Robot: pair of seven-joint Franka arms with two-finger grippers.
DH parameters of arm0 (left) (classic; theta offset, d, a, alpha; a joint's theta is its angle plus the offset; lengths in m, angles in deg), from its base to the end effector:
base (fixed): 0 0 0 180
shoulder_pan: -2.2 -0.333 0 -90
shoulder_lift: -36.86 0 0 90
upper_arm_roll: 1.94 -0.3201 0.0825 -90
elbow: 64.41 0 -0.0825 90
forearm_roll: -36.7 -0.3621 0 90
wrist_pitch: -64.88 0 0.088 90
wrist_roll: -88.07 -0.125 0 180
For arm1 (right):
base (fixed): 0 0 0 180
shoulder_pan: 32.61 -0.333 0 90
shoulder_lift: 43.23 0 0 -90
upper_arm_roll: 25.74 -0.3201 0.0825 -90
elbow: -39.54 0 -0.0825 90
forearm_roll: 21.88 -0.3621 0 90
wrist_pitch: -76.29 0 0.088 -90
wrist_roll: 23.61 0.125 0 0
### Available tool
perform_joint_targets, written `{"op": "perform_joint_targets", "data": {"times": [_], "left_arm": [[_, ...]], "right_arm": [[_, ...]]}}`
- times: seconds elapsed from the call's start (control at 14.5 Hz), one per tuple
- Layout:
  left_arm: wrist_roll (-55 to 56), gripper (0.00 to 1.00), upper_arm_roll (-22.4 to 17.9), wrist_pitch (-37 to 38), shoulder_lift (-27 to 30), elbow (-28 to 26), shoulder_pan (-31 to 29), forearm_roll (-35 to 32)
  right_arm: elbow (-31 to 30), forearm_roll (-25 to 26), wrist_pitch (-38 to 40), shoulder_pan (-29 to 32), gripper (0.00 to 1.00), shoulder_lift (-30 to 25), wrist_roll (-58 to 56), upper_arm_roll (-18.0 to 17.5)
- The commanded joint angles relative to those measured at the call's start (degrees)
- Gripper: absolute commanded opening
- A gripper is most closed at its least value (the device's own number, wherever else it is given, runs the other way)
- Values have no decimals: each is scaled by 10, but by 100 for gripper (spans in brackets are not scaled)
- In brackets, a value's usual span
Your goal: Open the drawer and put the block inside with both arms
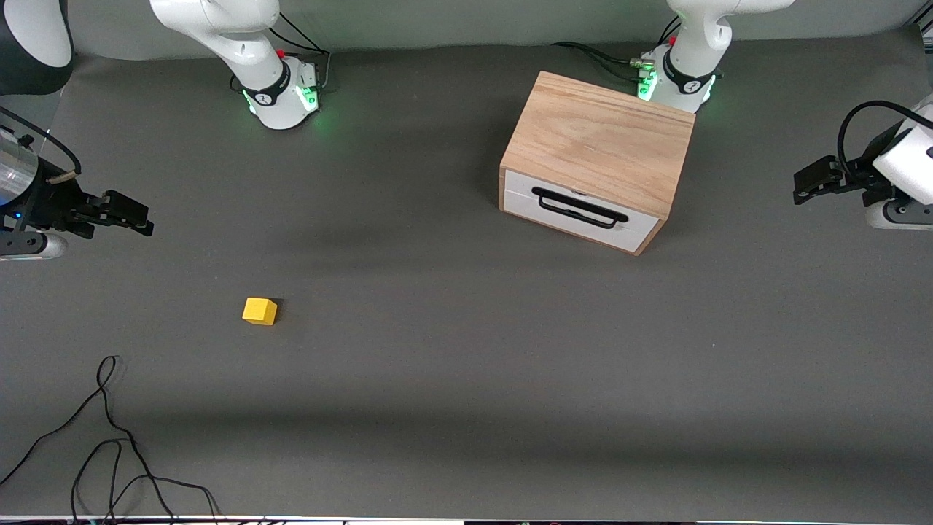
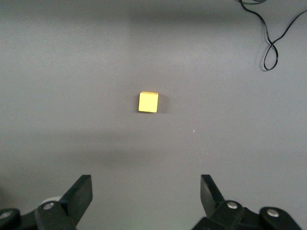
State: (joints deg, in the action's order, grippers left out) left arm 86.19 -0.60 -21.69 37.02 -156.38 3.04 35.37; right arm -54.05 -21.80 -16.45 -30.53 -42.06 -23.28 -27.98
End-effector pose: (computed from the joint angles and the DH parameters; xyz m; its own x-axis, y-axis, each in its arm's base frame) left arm 0.5221 -0.0169 0.5919 0.9933 -0.0692 -0.0920 -0.0714 -0.9972 -0.0203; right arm 0.5403 0.0011 0.5755 0.9994 -0.0029 -0.0352 -0.0029 -1.0000 0.0008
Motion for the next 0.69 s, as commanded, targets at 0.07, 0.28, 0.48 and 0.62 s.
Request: {"op": "perform_joint_targets", "data": {"times": [0.07,0.28,0.48,0.62], "left_arm": [[-12,100,1,4,9,-7,2,4],[-13,100,2,10,7,-1,5,4],[-12,100,2,11,3,2,5,3],[2,100,2,9,3,2,5,6]], "right_arm": [[18,6,12,6,100,9,-2,-7],[18,5,12,6,100,8,-2,-7],[19,5,11,7,100,10,-8,-6],[22,5,11,7,100,14,-9,-6]]}}
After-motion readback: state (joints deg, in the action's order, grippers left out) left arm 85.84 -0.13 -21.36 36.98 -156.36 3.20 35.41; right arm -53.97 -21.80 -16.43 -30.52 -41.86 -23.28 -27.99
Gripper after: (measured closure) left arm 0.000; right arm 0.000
